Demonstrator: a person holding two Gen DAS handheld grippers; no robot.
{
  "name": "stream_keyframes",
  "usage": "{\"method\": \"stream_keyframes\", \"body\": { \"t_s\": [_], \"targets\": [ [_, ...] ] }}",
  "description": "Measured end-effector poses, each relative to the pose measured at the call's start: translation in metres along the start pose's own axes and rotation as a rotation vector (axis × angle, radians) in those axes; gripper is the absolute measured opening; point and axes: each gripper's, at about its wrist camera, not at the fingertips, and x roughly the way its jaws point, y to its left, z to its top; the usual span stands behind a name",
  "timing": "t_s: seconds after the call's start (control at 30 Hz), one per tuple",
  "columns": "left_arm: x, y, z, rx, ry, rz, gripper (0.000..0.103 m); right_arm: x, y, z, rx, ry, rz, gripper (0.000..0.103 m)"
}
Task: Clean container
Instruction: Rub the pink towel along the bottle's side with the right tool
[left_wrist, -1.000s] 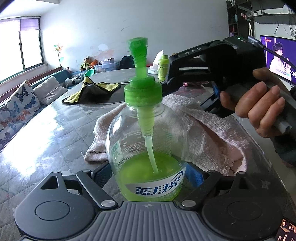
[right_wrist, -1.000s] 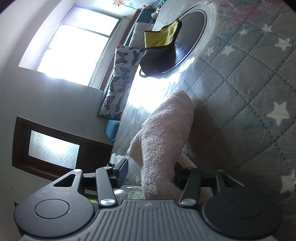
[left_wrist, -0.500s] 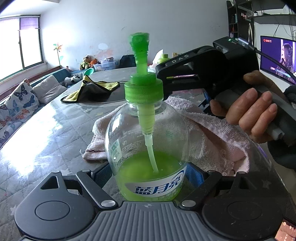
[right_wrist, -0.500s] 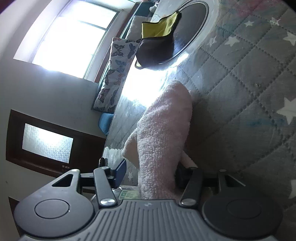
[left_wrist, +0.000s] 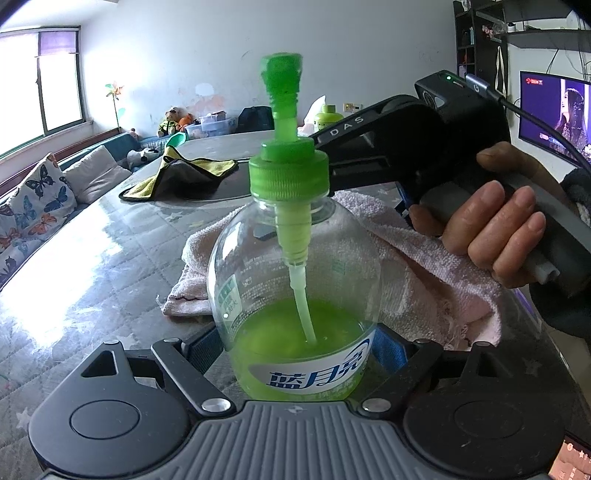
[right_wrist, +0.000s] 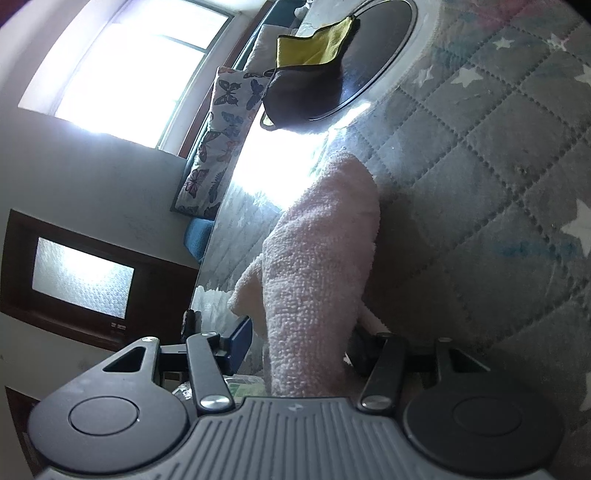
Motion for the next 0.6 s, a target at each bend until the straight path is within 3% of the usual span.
{"method": "stream_keyframes", "body": {
  "t_s": [0.2,0.33,0.47,0.6],
  "targets": [
    [-0.003,0.004,0.0,0.004,0.002,0.018,0.089,-0.003,-0.002,-0.002,-0.019,0.001,-0.029,0.036],
    [-0.006,0.012,-0.001,-0.01,0.008,0.039,0.089,-0.007,-0.009,-0.002,0.006,-0.002,-0.014,0.034],
    [-0.007,0.014,-0.001,-0.016,0.009,0.043,0.088,-0.009,-0.007,-0.003,-0.005,-0.011,-0.02,0.035],
    [-0.01,0.013,0.0,-0.034,0.004,0.043,0.088,-0.013,0.002,-0.001,-0.037,-0.029,-0.017,0.055]
  ]
}}
